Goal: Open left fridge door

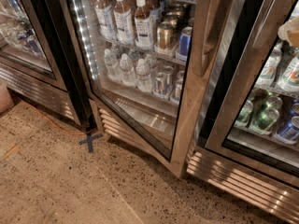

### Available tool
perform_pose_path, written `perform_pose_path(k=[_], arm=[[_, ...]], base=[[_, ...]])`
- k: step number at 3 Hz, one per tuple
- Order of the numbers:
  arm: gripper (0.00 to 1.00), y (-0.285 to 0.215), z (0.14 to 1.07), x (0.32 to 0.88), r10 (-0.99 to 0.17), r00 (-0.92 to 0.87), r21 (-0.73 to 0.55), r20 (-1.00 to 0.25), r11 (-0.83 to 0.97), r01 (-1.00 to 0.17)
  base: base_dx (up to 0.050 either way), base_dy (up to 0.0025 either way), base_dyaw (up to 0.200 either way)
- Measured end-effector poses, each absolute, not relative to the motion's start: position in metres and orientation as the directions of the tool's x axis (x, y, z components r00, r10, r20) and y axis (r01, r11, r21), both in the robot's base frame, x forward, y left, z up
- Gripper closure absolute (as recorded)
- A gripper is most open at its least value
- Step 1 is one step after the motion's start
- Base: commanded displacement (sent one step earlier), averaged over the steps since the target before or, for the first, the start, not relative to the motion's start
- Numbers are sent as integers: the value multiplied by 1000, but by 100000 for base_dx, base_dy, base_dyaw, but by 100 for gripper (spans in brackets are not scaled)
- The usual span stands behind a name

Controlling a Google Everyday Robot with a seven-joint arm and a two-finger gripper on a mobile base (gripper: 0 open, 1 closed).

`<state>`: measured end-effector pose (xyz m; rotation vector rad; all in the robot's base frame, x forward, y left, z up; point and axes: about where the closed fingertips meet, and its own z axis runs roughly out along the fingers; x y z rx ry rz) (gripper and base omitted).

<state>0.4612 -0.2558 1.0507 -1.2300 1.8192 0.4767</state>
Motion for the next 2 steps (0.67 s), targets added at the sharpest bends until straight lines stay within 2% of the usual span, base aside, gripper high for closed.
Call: perform_pose_path(k=[2], arm=[[59,-256,1051,461,-555,-139,-148,-820,440,-886]], base=[[0,0,0]])
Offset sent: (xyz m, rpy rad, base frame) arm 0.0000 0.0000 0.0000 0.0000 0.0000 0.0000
